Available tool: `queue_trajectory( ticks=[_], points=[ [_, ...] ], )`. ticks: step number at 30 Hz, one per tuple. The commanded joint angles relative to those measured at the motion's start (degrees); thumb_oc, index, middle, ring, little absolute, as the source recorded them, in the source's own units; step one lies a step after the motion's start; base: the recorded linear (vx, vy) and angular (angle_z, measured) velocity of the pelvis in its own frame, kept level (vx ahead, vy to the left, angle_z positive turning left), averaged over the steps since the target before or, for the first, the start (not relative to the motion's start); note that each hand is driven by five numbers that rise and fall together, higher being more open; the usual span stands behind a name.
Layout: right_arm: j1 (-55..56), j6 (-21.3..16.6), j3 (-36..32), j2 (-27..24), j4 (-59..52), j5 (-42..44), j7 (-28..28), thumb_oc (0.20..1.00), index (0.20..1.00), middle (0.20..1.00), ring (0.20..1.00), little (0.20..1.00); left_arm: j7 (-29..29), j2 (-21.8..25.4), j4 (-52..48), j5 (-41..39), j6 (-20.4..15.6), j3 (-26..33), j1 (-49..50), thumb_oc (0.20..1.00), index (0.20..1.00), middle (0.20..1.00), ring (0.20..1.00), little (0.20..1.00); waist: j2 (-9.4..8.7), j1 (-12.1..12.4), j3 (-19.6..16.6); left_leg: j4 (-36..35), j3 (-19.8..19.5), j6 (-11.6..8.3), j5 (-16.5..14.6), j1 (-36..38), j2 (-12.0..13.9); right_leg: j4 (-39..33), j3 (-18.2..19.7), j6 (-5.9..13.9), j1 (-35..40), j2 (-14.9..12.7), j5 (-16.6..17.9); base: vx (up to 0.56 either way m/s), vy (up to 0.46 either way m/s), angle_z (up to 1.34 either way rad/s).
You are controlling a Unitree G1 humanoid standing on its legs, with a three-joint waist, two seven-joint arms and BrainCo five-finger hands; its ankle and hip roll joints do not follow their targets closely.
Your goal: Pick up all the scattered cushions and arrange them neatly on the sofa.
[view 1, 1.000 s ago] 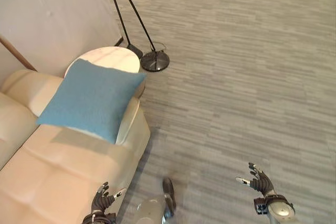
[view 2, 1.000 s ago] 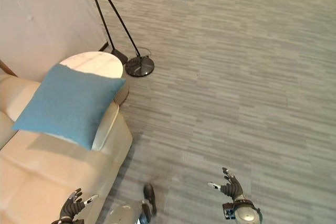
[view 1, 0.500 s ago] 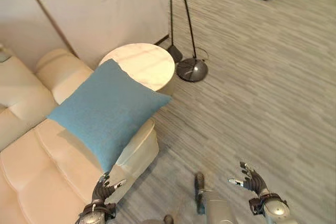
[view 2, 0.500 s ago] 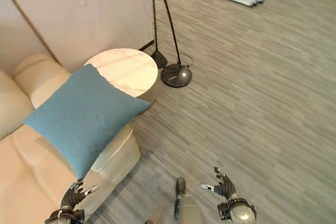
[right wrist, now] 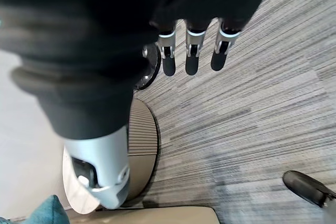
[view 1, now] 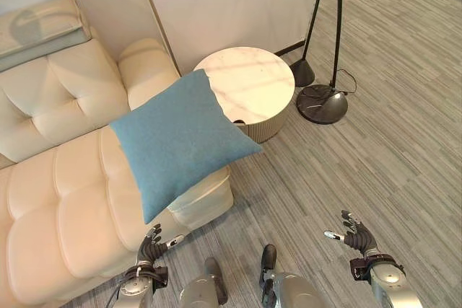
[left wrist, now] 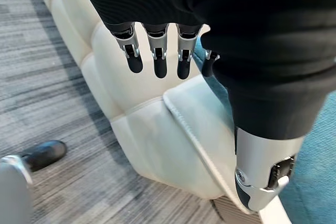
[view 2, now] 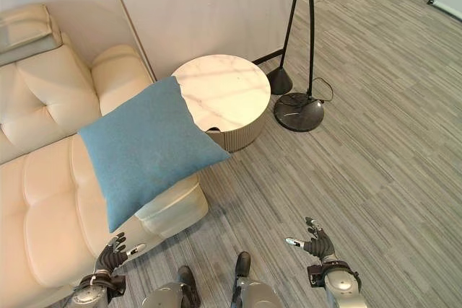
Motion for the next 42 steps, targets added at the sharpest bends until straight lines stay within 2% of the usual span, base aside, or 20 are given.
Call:
queue_trajectory(
  ticks=[1, 4, 5, 6, 8, 9, 10, 11, 12, 13, 15, 22, 28, 29, 30, 32, 35, 37, 38, 42],
  points=[
    [1.6, -1.4, -1.1, -1.8, -4.7, -1.0, -0.1, 1.0, 1.0, 1.0, 1.0, 1.0, 0.3, 2.7, -1.6, 0.6, -1.5, 0.5, 1.0, 1.0, 1.0, 1.0, 1.0, 1.0, -0.01, 0.5, -1.8, -1.8, -2.6, -0.21, 2.1, 2.4, -2.6, 9.6, 4.9, 8.02, 0.8, -4.0, -8.5, 0.13, 0.179, 0.19],
    [1.6, -1.1, -1.1, -1.6, -6.7, -1.6, 0.3, 1.0, 1.0, 1.0, 1.0, 1.0, 0.3, 3.0, -2.2, 0.3, -1.2, 0.7, 1.5, 1.0, 1.0, 1.0, 1.0, 1.0, -0.61, 1.9, -2.2, -2.0, -5.1, 1.72, 0.1, 3.3, -4.7, 13.8, 5.6, 9.0, 0.7, -5.4, -8.4, 0.15, 0.209, -0.05],
    [1.2, -1.1, -0.7, -1.5, -8.1, -2.0, 0.6, 1.0, 1.0, 1.0, 1.0, 1.0, 0.7, 3.3, -2.7, 0.1, -1.2, 1.1, 1.5, 1.0, 1.0, 1.0, 1.0, 1.0, -0.96, 2.4, -1.7, -2.4, -5.9, 2.98, -0.7, 4.7, -5.9, 19.3, 6.7, 10.23, -1.1, -6.7, -5.2, 0.13, 0.258, 0.16],
    [0.9, -1.1, -0.4, -1.6, -9.0, -2.4, 0.7, 1.0, 1.0, 1.0, 1.0, 1.0, 0.8, 3.8, -3.2, 0.1, -1.2, 1.3, 1.6, 1.0, 1.0, 1.0, 1.0, 1.0, -1.19, 2.5, -1.1, -2.1, -6.5, 3.86, -1.1, 5.1, -6.5, 22.9, 7.8, 10.7, -2.3, -7.0, -3.3, 0.11, 0.225, 0.26],
    [0.7, -1.1, -0.3, -1.5, -9.3, -2.3, 0.7, 1.0, 1.0, 1.0, 1.0, 1.0, 0.9, 4.0, -3.3, 0.1, -1.2, 1.4, 1.5, 1.0, 1.0, 1.0, 1.0, 1.0, -1.13, 2.6, -0.9, -2.2, -6.9, 4.11, -1.2, 5.3, -6.7, 24.9, 8.7, 10.71, -3.1, -6.9, -3.3, 0.06, 0.087, 0.29],
    [0.1, -1.6, 0.0, -1.4, -9.8, -2.2, 0.8, 1.0, 1.0, 1.0, 1.0, 1.0, 1.3, 4.3, -2.9, 0.3, -1.5, 1.9, 1.4, 1.0, 1.0, 1.0, 1.0, 1.0, -0.86, 2.4, -0.7, -2.9, -8.3, 4.3, -1.4, 6.8, -7.4, 26.7, 10.9, 10.49, -5.3, -5.1, -4.2, 0.06, 0.046, 0.3],
    [0.1, -1.6, 0.0, -1.4, -9.8, -2.2, 0.8, 1.0, 1.0, 1.0, 1.0, 1.0, 1.3, 4.3, -3.0, 0.3, -1.5, 1.9, 1.4, 1.0, 1.0, 1.0, 1.0, 1.0, -0.87, 2.4, -0.6, -2.9, -8.3, 4.3, -1.4, 6.8, -7.4, 26.8, 10.9, 10.49, -5.3, -5.1, -4.3, 0.16, 0.04, 0.25],
    [-0.5, -2.1, 0.2, -2.1, -10.7, -2.6, 0.9, 1.0, 1.0, 1.0, 1.0, 1.0, 1.6, 4.6, -2.8, 0.0, -2.0, 2.6, 1.5, 1.0, 1.0, 1.0, 1.0, 1.0, -0.79, 2.2, -0.8, -3.7, -10.3, 4.16, -1.3, 7.8, -8.3, 22.9, 12.7, 10.25, -6.3, -3.3, -4.8, 0.1, -0.007, 0.25],
    [-0.6, -2.1, 0.2, -2.1, -10.6, -2.6, 0.9, 1.0, 1.0, 1.0, 1.0, 1.0, 1.6, 4.6, -2.8, 0.0, -2.0, 2.6, 1.5, 1.0, 1.0, 1.0, 1.0, 1.0, -0.74, 2.2, -0.9, -3.8, -10.3, 4.13, -1.1, 7.7, -8.2, 22.6, 12.7, 10.2, -6.3, -3.2, -4.5, 0.2, -0.027, 0.37],
    [-1.6, -2.5, 0.6, -3.2, -11.8, -2.7, 1.0, 1.0, 1.0, 1.0, 1.0, 1.0, 1.4, 5.1, -2.8, -0.3, -2.7, 2.7, 1.7, 1.0, 1.0, 1.0, 1.0, 1.0, -1.15, 2.1, -1.2, -4.0, -12.3, 3.6, -1.4, 8.4, -9.4, 16.2, 13.5, 10.17, -5.0, -1.5, -5.9, 0.11, -0.02, 0.56],
    [-3.6, -3.2, 1.2, -4.3, -12.5, -3.0, 0.6, 1.0, 1.0, 1.0, 1.0, 1.0, 1.8, 5.4, -2.5, -0.7, -2.9, 3.4, 1.7, 1.0, 1.0, 1.0, 1.0, 1.0, -1.41, 3.3, -1.5, -4.2, -12.5, 3.37, -1.3, 8.0, -9.6, 13.7, 12.0, 10.09, -3.7, -2.2, -5.8, 0.1, -0.057, 0.62],
    [-13.3, -3.1, 3.6, -9.5, -12.4, -3.6, -0.7, 1.0, 1.0, 1.0, 1.0, 1.0, 2.1, 7.7, -1.6, -3.7, -3.8, 4.8, 0.8, 1.0, 1.0, 1.0, 1.0, 1.0, -1.69, 6.1, -2.5, -6.7, -14.6, 1.79, 0.6, 6.6, -9.2, 7.3, 10.5, 9.29, -1.8, -1.2, -5.2, 0.06, -0.107, 0.25],
    [-27.0, -2.1, 9.6, -10.6, -2.4, 0.2, -2.7, 1.0, 1.0, 1.0, 1.0, 1.0, 3.6, 11.1, -0.3, -7.4, -5.2, 1.8, -6.9, 1.0, 1.0, 1.0, 1.0, 1.0, -1.24, 7.3, -0.4, -8.9, -15.7, 0.7, 3.4, 2.0, -9.0, 3.8, 9.0, 8.63, -4.2, -0.9, -4.1, -0.14, -0.077, 0.23],
    [-34.7, -1.6, 12.8, -10.6, 4.2, 2.2, -3.6, 1.0, 1.0, 1.0, 1.0, 1.0, 4.5, 12.8, 0.5, -9.1, -6.1, -0.8, -11.8, 1.0, 1.0, 1.0, 1.0, 1.0, -0.89, 7.8, 0.7, -10.1, -15.9, 0.31, 5.1, -0.7, -8.8, 3.1, 8.8, 8.58, -6.9, -0.6, -2.9, -0.14, -0.043, 0.09],
    [-35.0, -1.7, 12.9, -10.6, 4.5, 2.3, -3.6, 1.0, 1.0, 1.0, 1.0, 1.0, 4.4, 12.8, 0.6, -9.1, -6.1, -0.8, -12.0, 1.0, 1.0, 1.0, 1.0, 1.0, -0.9, 7.8, 0.7, -10.1, -15.9, 0.31, 5.2, -0.9, -8.8, 3.1, 8.8, 8.57, -7.1, -0.6, -2.9, -0.24, -0.059, 0.03],
    [-48.8, -1.0, 18.5, -10.6, 15.2, 4.2, -4.8, 1.0, 1.0, 1.0, 1.0, 1.0, 5.6, 15.4, 3.6, -11.5, -7.5, -5.0, -20.6, 1.0, 1.0, 1.0, 1.0, 1.0, -0.42, 8.3, 1.6, -12.7, -15.8, -0.29, 8.1, -3.9, -8.6, 2.4, 9.0, 8.58, -10.3, 0.1, -1.7, -0.16, -0.023, 0.02],
    [-61.1, -0.5, 24.9, -8.2, 25.3, 5.2, -5.1, 1.0, 1.0, 1.0, 1.0, 1.0, 6.4, 16.5, 9.3, -14.0, -8.1, -10.9, -32.6, 1.0, 1.0, 1.0, 1.0, 1.0, 0.21, 8.1, 2.4, -15.7, -16.0, -1.12, 11.1, -5.8, -8.4, 1.6, 8.7, 8.72, -12.5, 0.5, -0.7, -0.08, -0.026, 0.05],
    [-70.3, -0.3, 30.2, -4.3, 33.0, 5.5, -5.5, 1.0, 1.0, 1.0, 1.0, 1.0, 7.0, 14.8, 16.6, -15.8, -8.1, -17.3, -45.7, 1.0, 1.0, 1.0, 1.0, 1.0, 0.76, 7.9, 4.1, -17.0, -16.5, -2.06, 13.0, -7.5, -8.1, 1.4, 8.3, 8.68, -14.3, 0.7, -0.2, -0.1, -0.045, 0.14],
    [-72.6, -0.1, 31.5, -2.7, 34.8, 5.5, -5.7, 1.0, 1.0, 1.0, 1.0, 1.0, 7.3, 13.7, 19.0, -16.6, -8.0, -18.8, -49.2, 1.0, 1.0, 1.0, 1.0, 1.0, 0.77, 7.8, 4.6, -17.2, -16.7, -2.22, 13.5, -8.2, -8.0, 1.4, 8.1, 8.74, -14.9, 0.7, 0.1, -0.06, -0.035, 0.14],
    [-74.8, 0.1, 35.2, 1.3, 34.6, 4.7, -6.4, 1.0, 1.0, 1.0, 1.0, 1.0, 7.9, 8.2, 22.6, -17.0, -7.0, -22.1, -56.3, 1.0, 1.0, 1.0, 1.0, 1.0, 0.83, 7.5, 6.6, -17.2, -17.2, -2.77, 14.3, -8.8, -7.9, 2.0, 7.6, 8.68, -15.7, 0.6, 0.1, -0.02, -0.016, 0.02]
  ],
)
